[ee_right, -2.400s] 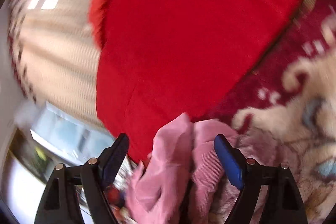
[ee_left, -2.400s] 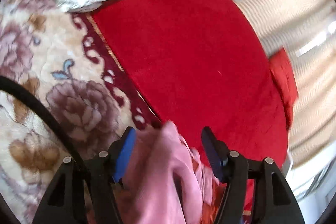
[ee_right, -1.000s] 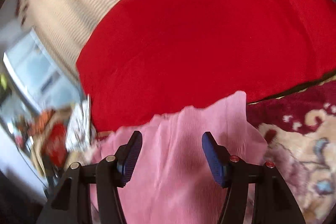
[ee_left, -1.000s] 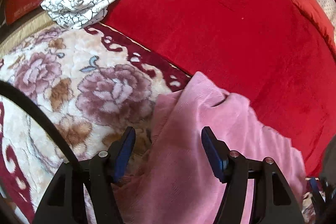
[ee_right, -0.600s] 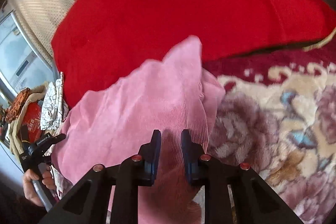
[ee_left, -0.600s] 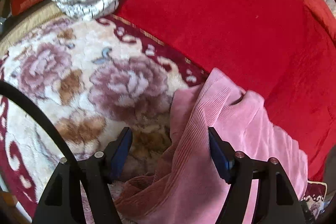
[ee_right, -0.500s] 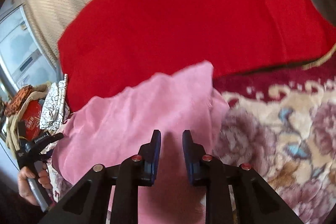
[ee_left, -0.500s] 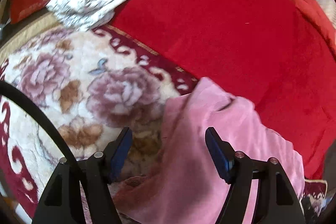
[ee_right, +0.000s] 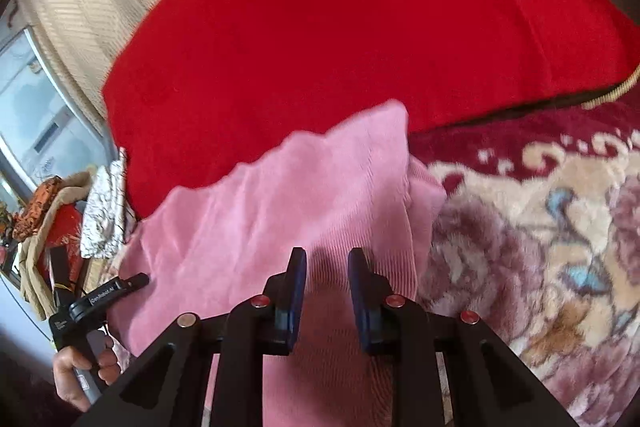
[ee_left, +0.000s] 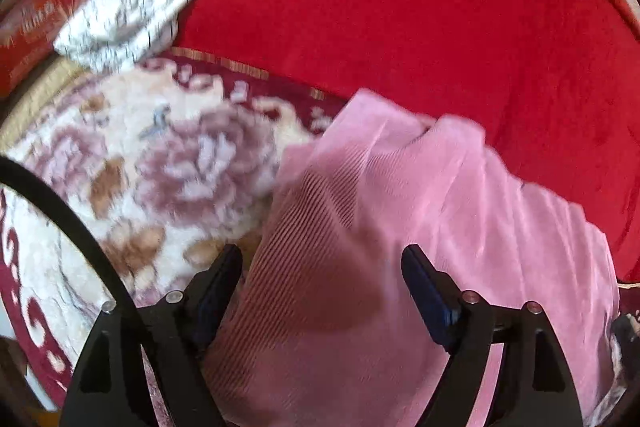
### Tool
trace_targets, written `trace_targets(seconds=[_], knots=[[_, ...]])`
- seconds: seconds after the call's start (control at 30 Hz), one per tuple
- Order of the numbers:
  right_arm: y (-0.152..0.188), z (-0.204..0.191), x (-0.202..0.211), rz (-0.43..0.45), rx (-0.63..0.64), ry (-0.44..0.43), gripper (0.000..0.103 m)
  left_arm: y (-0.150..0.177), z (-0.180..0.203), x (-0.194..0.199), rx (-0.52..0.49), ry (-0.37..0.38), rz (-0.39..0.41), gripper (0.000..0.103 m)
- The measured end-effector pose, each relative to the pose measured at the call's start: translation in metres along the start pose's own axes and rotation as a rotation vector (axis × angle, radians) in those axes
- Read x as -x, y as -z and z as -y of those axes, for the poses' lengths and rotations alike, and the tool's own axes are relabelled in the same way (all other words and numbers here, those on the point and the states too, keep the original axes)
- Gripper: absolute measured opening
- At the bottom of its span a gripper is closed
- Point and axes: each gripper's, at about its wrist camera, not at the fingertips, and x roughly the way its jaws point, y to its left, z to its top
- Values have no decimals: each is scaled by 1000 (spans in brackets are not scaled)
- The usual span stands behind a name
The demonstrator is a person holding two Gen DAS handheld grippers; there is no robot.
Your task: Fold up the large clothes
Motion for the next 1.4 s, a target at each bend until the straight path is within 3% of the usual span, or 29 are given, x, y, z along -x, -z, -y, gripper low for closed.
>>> trace_targets(seconds=[0.13, 0.2, 0.27, 0.37, 0.47, 0.63, 0.9, 1.1, 1.23, 1.4], knots=[[-18, -3, -7, 7, -7, 19, 25, 0, 17, 7, -54, 19, 53, 83], [-24, 5, -20, -18, -46, 30, 25, 0, 20, -3, -67, 0, 25, 84], [-23, 21, -43, -97, -93, 58, 26, 2, 23, -20, -88, -48, -33, 84], [-22, 32, -47, -95, -130, 12, 26, 5, 27, -27, -114, -89, -48, 87], [-24, 22, -32, -69, -83, 24, 26, 4, 29, -19, -110, -79, -21, 86], [-17, -4, -7, -39, -1, -11, 28, 1, 30, 7, -105, -45, 90, 86], [19, -51, -8, -135, 126, -91, 28, 2, 32, 37, -141, -85, 231, 86], [34, -55, -36, -215, 171, -46, 28, 0, 27, 41, -144, -109, 263, 87], [33, -61, -28, -182, 195, -39, 28, 1, 26, 41, -145, -108, 264, 86], [36, -75, -26, -145, 282, 30, 28, 6, 33, 41, -171, -97, 263, 87]])
